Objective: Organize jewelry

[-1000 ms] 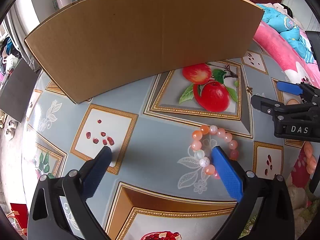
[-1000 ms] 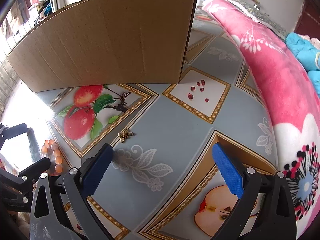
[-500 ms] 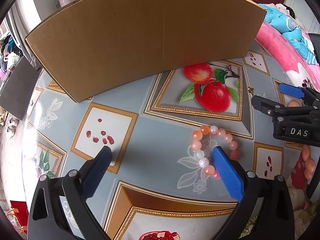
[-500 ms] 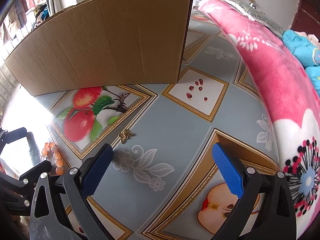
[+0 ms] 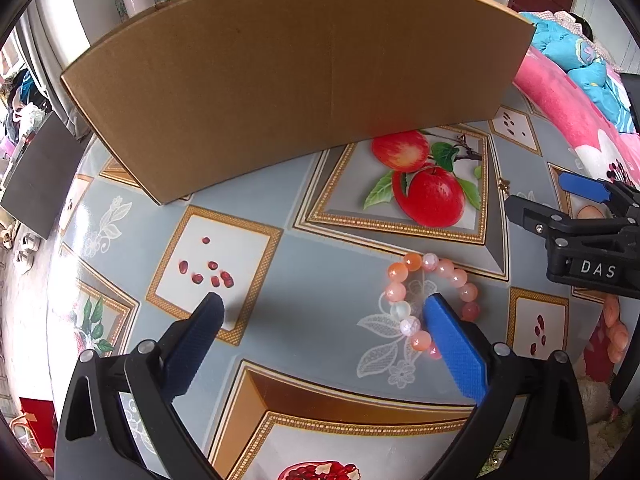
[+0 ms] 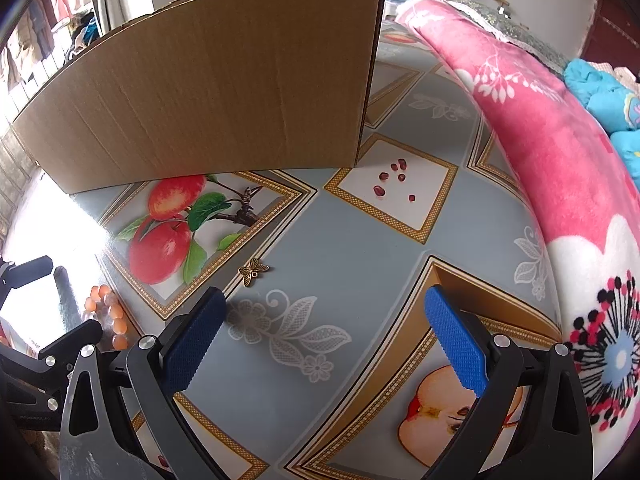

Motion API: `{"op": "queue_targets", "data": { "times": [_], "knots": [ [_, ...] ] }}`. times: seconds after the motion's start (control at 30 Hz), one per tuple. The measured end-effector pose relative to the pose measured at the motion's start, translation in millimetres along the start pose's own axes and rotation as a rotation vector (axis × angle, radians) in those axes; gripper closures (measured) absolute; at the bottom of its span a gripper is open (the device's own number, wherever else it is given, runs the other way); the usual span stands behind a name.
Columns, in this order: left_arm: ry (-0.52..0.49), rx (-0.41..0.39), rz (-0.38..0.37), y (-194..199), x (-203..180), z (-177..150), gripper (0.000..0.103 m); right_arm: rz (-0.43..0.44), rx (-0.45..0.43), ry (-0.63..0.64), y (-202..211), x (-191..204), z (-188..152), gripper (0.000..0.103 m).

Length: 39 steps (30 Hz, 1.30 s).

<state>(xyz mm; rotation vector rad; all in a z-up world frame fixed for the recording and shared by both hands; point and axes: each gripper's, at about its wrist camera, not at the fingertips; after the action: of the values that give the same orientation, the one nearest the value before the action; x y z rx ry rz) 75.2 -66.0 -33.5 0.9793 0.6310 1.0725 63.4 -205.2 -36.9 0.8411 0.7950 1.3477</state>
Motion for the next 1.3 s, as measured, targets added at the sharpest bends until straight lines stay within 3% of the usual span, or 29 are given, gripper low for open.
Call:
{"op": "queue_targets", "data": {
  "times": [0.07, 0.17, 0.23, 0.53, 0.7, 0.9, 1.03, 1.17, 1.3],
  "knots": [
    [-0.011, -0.036, -0.01, 6.7, -1.0, -0.6, 0.009, 0.002, 0.001, 0.002, -0.1, -0.5, 0.4, 0.008],
    [-0.044, -0.077, -0.045, 15.0, -7.9, -2.3, 0.024, 0.003, -0.002, 0.004, -0.5, -1.4, 0.7, 0.008],
    [-0.062, -0.081, -0.067, 16.4, -12.6, -3.8, 0.038, 0.004, -0.001, 0.004, -0.8, -1.6, 0.9, 0.008],
    [-0.134, -0.082, -0.107, 19.5, -26.6, -9.2, 0.077, 0.008, -0.001, 0.018, -0.1, -0.8, 0.8, 0.008],
    [-0.14, -0.067, -0.089, 14.5, -26.6, -10.4, 0.081, -0.003, -0.005, 0.054, 3.6, -4.3, 1.3, 0.008],
    [-0.153, -0.084, -0.086, 13.6, -26.3, -13.8, 0.082, 0.07, -0.05, 0.01, 20.5, -15.0, 2.5, 0.009],
    [-0.162, -0.095, -0.085, 10.6, -31.1, -12.0, 0.093, 0.121, -0.064, 0.023, 25.7, -9.3, 5.8, 0.016],
    [-0.155, -0.097, -0.086, 10.5, -28.6, -12.0, 0.093, 0.183, -0.052, 0.061, 25.7, 4.1, 8.4, 0.029],
    [-0.14, -0.099, -0.08, 11.1, -23.3, -12.8, 0.093, 0.188, -0.036, 0.123, 21.6, 19.3, 9.5, 0.044]
  ]
}}
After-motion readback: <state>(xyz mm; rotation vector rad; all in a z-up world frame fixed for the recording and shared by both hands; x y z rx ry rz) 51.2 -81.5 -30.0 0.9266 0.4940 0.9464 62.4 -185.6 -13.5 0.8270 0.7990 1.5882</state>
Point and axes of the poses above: each gripper's, at about its wrist camera, not at the fingertips, and y roughly against the way its jaws point, x to its left, z to its top, and after that the axes turned 1 degree about x, right-handed
